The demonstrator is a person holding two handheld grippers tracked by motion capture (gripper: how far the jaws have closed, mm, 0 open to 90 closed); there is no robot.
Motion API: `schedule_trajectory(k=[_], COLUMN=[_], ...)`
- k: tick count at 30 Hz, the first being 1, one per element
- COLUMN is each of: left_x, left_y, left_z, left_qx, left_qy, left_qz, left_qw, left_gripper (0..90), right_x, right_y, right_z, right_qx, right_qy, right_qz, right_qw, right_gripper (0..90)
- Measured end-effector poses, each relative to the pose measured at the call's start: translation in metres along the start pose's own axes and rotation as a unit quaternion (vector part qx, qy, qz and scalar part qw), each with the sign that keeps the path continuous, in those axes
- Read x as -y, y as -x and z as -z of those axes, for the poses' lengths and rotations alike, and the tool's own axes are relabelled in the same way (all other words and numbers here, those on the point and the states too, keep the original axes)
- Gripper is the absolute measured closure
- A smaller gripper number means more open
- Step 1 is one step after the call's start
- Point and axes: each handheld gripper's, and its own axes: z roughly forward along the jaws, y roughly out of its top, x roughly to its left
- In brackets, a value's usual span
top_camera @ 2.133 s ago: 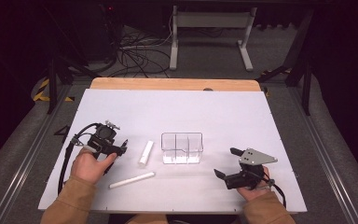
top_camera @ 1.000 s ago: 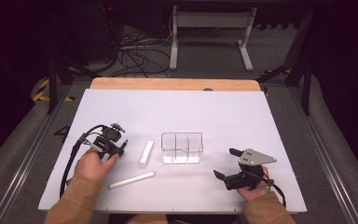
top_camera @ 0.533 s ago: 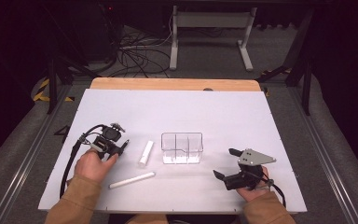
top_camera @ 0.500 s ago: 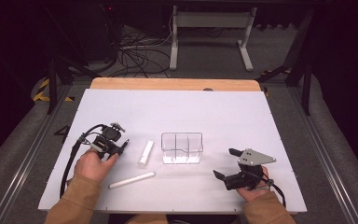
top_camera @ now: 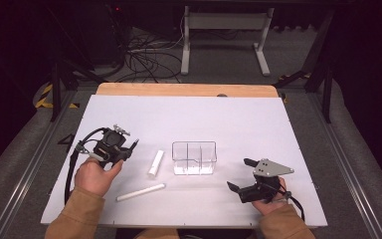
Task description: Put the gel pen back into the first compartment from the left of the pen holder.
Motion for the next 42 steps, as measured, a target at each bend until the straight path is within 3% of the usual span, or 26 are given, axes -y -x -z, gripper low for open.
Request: schedule_trajectory(k=[5, 8, 11, 14, 17, 18, 20, 24, 25, 26, 28, 32, 34, 36, 39, 40, 42], left_x=[-0.001, -0.001, -0.002, -0.004, -0.004, -0.004, -0.005, -0.006, -0.007, -0.007, -0.007, -0.006, -0.006, -0.007, -0.01, -0.01, -0.011], left_y=[0.001, 0.003, 0.008, 0.007, 0.008, 0.009, 0.009, 0.006, 0.006, 0.006, 0.006, 0.008, 0.009, 0.009, 0.009, 0.009, 0.011], left_z=[0.007, 0.015, 0.027, 0.037, 0.044, 0.047, 0.048, 0.049, 0.05, 0.05, 0.052, 0.057, 0.058, 0.059, 0.059, 0.059, 0.06], left_qx=[0.004, 0.022, 0.031, 0.059, 0.068, 0.074, 0.078, 0.112, 0.121, 0.121, 0.127, 0.143, 0.157, 0.169, 0.201, 0.201, 0.203], left_qy=[0.018, 0.05, 0.081, 0.114, 0.138, 0.157, 0.163, 0.192, 0.209, 0.209, 0.222, 0.251, 0.27, 0.281, 0.303, 0.303, 0.312], left_qz=[-0.001, -0.007, -0.026, -0.025, -0.029, -0.031, -0.034, -0.032, -0.032, -0.032, -0.032, -0.036, -0.038, -0.038, -0.04, -0.04, -0.048], left_qw=[0.9998, 0.9985, 0.9959, 0.9914, 0.9877, 0.9843, 0.9829, 0.9745, 0.97, 0.97, 0.9663, 0.9569, 0.9492, 0.944, 0.9305, 0.9305, 0.9267], left_gripper=[79.4, 79.4, 79.3, 79.4, 79.4, 79.4, 79.3, 79.3, 79.3, 79.3, 79.3, 79.3, 79.3, 79.3, 79.3, 79.3, 79.3], right_x=[0.0, 0.0, 0.0, 0.0, 0.0, 0.0, 0.0, 0.0, 0.0, 0.0, 0.0, 0.0, 0.0, 0.0, 0.0, 0.0, 0.0], right_y=[0.0, 0.0, 0.0, 0.0, 0.0, -0.001, -0.001, -0.001, -0.001, -0.001, -0.001, -0.001, -0.001, -0.001, -0.001, -0.001, -0.001], right_z=[0.0, 0.0, 0.0, -0.001, -0.002, -0.001, -0.001, -0.002, -0.002, -0.002, -0.001, -0.001, -0.002, -0.002, -0.002, -0.002, -0.002], right_qx=[0.001, 0.0, -0.001, -0.001, -0.003, -0.003, -0.003, -0.008, -0.008, -0.008, -0.008, -0.008, -0.008, -0.012, -0.013, -0.014, -0.014], right_qy=[-0.001, 0.0, 0.001, 0.001, 0.001, 0.001, 0.001, 0.002, 0.002, 0.002, 0.003, 0.002, 0.003, 0.003, 0.004, 0.004, 0.005], right_qz=[0.002, 0.002, 0.003, 0.003, 0.003, 0.004, 0.004, 0.005, 0.006, 0.006, 0.006, 0.007, 0.006, 0.005, 0.004, 0.003, 0.003], right_qw=[1.0, 1.0, 1.0, 1.0, 1.0, 1.0, 1.0, 1.0, 0.9999, 0.9999, 0.9999, 0.9999, 0.9999, 0.9999, 0.9999, 0.9999, 0.9999], right_gripper=[1.9, 1.9, 1.9, 1.9, 1.9, 2.0, 1.9, 1.9, 2.0, 2.0, 2.0, 2.0, 1.9, 2.0, 1.9, 1.9, 1.9])
